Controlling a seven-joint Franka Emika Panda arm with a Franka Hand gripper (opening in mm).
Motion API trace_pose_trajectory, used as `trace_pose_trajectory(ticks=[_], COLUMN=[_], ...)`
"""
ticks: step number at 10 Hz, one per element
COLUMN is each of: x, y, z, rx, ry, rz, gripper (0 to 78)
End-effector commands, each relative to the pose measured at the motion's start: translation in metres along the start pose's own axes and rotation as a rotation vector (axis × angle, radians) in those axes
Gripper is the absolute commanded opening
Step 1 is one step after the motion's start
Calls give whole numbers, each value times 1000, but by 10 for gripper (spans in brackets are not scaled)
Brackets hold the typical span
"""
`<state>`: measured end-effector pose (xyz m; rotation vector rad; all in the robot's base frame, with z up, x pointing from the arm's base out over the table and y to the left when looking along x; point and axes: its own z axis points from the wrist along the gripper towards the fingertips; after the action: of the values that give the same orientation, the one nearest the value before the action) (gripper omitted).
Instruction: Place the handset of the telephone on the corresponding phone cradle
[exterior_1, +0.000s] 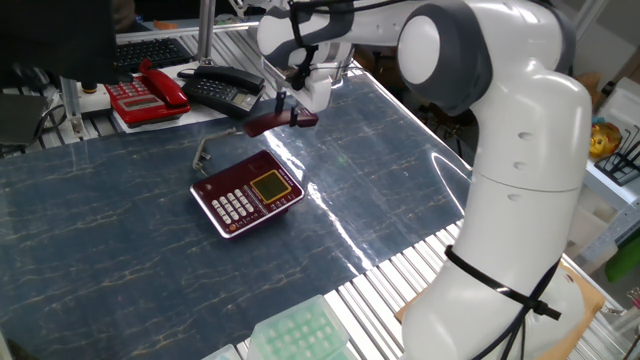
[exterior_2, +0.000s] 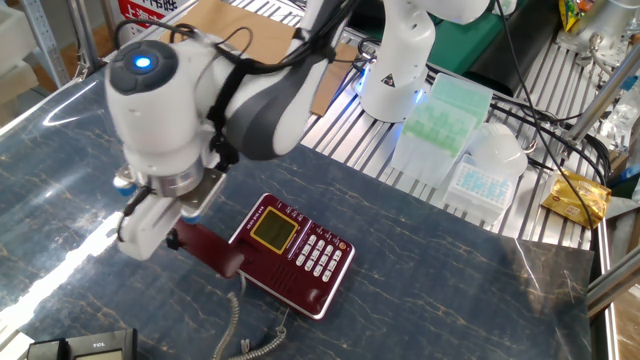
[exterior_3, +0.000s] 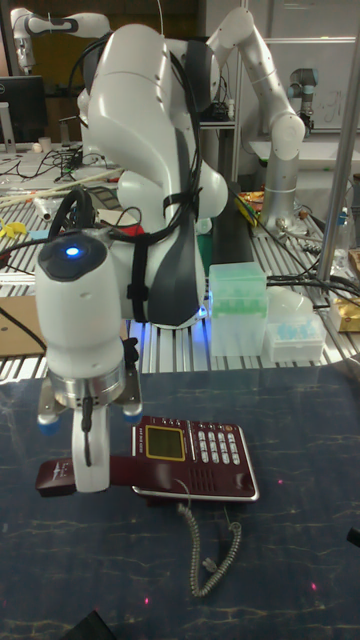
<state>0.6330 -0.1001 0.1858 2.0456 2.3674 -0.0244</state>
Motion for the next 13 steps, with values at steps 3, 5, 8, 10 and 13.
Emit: trace_pose_trajectory(ticks=[3, 5, 8, 10, 13], x=[20, 20, 20, 20, 20], y=[-8, -8, -8, -8, -8], z=[2, 3, 3, 3, 3], rx=[-12, -12, 6, -3, -6], ry=[-6, -9, -32, -28, -57], rz=[-37, -65, -116, -168, -165], gripper=[13, 13, 13, 13, 13])
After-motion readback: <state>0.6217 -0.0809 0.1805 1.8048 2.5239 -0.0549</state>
